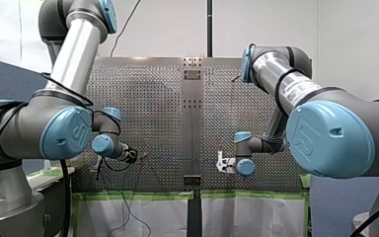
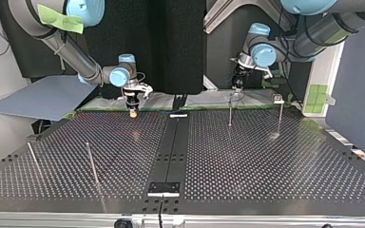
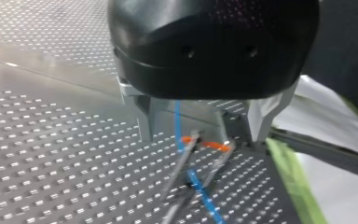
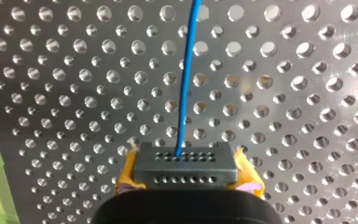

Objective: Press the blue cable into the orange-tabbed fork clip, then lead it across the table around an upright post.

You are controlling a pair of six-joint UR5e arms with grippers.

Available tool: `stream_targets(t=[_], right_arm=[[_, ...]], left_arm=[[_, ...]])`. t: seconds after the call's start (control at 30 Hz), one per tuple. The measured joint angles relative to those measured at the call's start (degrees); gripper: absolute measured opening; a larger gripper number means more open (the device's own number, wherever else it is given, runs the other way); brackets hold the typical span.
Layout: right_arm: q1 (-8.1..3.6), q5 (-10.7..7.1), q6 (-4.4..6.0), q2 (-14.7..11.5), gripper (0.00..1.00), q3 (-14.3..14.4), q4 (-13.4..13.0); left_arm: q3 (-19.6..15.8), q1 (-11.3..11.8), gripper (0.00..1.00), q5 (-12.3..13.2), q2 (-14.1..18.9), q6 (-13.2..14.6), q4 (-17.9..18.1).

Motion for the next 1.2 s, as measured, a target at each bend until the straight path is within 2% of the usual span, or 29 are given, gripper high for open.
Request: stream_targets(t=[0.2,0.47,0.7,0.9,1.2], right_arm=[[-0.06,0.00,0.00,0.0,0.00,0.0,0.0],[-0.07,0.00,0.00,0.0,0.00,0.0,0.0],[-0.06,0.00,0.00,0.0,0.00,0.0,0.0],[-0.04,0.00,0.00,0.0,0.00,0.0,0.0],[-0.04,0.00,0.00,0.0,0.00,0.0,0.0]], left_arm=[[0.0,-0.5,1.00,-0.1,-2.9,2.0,0.0],[0.0,-0.3,1.00,0.0,-3.6,2.2,0.1],[0.0,-0.1,1.00,-0.2,-1.4,2.1,0.6],[0.0,0.1,1.00,-0.7,1.1,0.7,0.6],[0.0,-0.4,1.00,-1.0,1.6,0.4,0.4]])
